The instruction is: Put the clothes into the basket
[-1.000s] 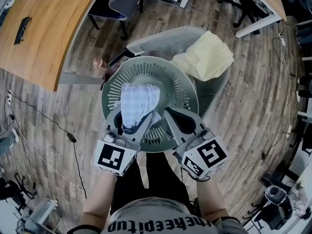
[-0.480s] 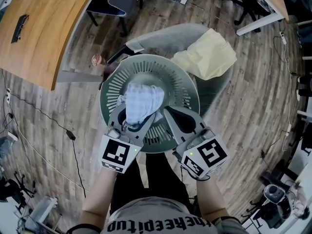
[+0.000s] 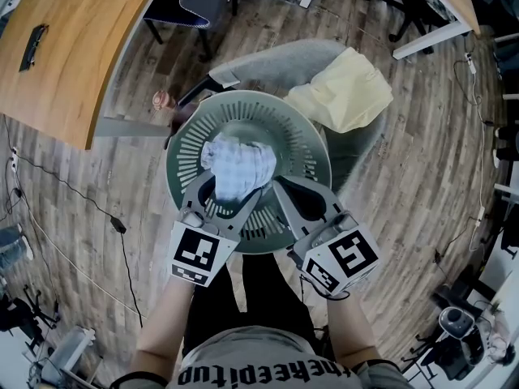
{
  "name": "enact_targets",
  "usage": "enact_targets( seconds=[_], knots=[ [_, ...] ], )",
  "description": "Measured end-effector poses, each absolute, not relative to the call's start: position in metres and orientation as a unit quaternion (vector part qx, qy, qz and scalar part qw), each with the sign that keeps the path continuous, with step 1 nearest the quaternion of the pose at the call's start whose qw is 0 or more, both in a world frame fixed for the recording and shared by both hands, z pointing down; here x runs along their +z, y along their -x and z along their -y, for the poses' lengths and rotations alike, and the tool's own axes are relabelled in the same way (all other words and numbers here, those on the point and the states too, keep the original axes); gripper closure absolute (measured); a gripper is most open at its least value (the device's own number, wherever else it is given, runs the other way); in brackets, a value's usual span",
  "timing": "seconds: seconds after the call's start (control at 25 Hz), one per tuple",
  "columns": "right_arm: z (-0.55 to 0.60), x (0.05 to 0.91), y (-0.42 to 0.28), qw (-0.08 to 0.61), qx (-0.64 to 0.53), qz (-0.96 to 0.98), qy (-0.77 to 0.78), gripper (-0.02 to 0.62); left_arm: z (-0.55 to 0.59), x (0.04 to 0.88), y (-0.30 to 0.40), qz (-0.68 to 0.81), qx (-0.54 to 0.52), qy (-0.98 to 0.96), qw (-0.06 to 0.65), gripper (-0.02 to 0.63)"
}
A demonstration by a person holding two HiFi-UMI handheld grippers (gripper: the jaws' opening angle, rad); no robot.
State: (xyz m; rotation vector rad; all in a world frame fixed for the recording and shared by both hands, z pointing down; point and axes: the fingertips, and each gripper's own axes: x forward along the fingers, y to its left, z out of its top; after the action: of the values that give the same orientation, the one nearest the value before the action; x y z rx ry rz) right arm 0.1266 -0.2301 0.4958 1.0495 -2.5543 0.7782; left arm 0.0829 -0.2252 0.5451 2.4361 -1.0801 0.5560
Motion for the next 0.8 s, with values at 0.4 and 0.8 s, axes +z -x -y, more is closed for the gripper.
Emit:
enact_targets(
  seconds=[0.4,0.8],
  knots=[
    [0.228,0.494,-0.13,0.132,0.267,0.882,-0.366,0.586,0.233,0.519,-0.08,0.407,0.153,-0.884,0.171,0.346],
    [0.223,0.487,-0.126,0.128,0.261,0.884,-0.366,0.586,0.228,0.511,-0.077,0.414,0.155,-0.882,0.165,0.528]
  ],
)
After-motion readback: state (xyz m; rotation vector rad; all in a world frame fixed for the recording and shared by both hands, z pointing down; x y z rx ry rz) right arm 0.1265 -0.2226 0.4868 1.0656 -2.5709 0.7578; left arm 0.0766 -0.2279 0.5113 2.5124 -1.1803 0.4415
